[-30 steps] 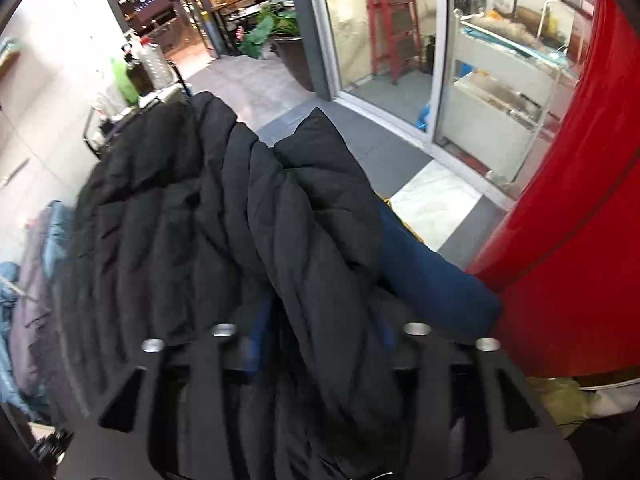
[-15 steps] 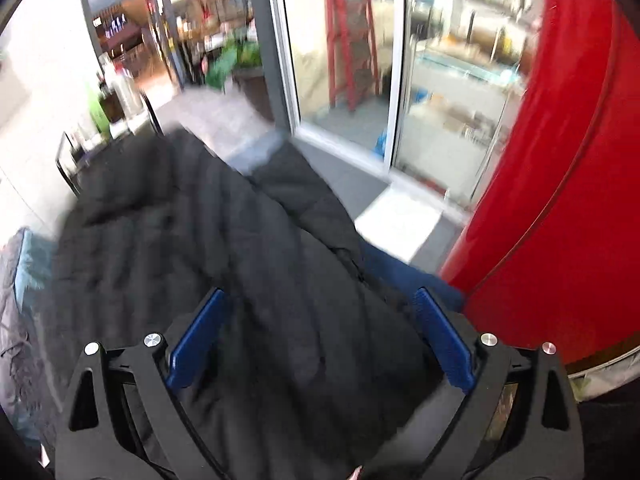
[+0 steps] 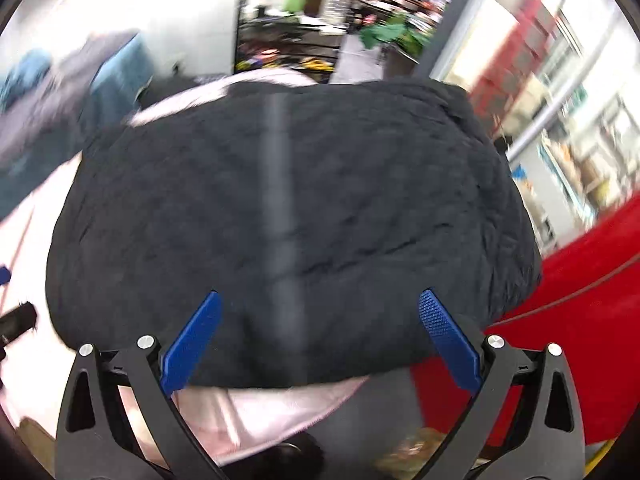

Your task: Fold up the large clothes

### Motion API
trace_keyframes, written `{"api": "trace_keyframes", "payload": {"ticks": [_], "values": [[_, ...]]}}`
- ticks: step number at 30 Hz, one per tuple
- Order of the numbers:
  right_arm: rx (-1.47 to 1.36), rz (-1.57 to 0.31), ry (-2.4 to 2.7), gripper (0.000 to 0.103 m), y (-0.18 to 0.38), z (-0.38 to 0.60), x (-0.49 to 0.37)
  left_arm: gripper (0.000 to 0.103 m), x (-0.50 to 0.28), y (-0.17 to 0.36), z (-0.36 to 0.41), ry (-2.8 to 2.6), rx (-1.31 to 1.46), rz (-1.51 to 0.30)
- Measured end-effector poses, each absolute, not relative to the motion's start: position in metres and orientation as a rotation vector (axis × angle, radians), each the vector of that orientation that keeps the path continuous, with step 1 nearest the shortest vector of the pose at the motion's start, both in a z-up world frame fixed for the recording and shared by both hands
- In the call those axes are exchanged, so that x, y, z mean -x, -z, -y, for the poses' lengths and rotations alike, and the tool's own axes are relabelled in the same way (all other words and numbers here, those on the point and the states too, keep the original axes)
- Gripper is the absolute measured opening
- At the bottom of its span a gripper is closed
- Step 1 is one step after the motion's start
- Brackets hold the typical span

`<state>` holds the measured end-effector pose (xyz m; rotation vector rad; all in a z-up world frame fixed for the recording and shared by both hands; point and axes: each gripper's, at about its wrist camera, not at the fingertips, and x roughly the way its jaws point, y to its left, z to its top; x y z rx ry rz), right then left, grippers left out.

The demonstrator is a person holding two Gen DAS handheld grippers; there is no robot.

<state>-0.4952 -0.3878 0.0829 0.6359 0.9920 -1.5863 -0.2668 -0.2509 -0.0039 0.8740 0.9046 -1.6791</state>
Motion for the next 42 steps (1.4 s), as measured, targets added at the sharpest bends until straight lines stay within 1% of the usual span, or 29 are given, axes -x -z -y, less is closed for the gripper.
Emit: {"api": "trace_keyframes", "payload": {"ticks": [3,7,14,24,35,42], "values": [[-0.594,-1.048,1.570,0.097,-0.086,0.373,0.474,0.097,0.291,0.002,0.240,1.667,-0.974,-0.793],[-0.612,-1.089,1.582,0.098,-0.091,0.355,0.471,0.097,0.306,-0.004,0.233,1.617,-1.043,-0.694],[-0.751,-1.055,1.557,0.098,-0.088,0.338,0.483,0.097,0.315,0.007,0.229,1.558,-1.143,-0.742],[-0.768,-1.031,1.533,0.098,-0.095,0.339,0.490,0.097,0.321,0.000,0.228,1.548,-1.147,-0.711],[-0.748,-1.050,1.503,0.098,-0.096,0.348,0.484,0.097,0.318,-0.005,0.233,1.524,-1.120,-0.699],[-0.743,-1.059,1.502,0.098,-0.096,0.350,0.483,0.097,0.320,-0.004,0.236,1.537,-1.123,-0.719]]}}
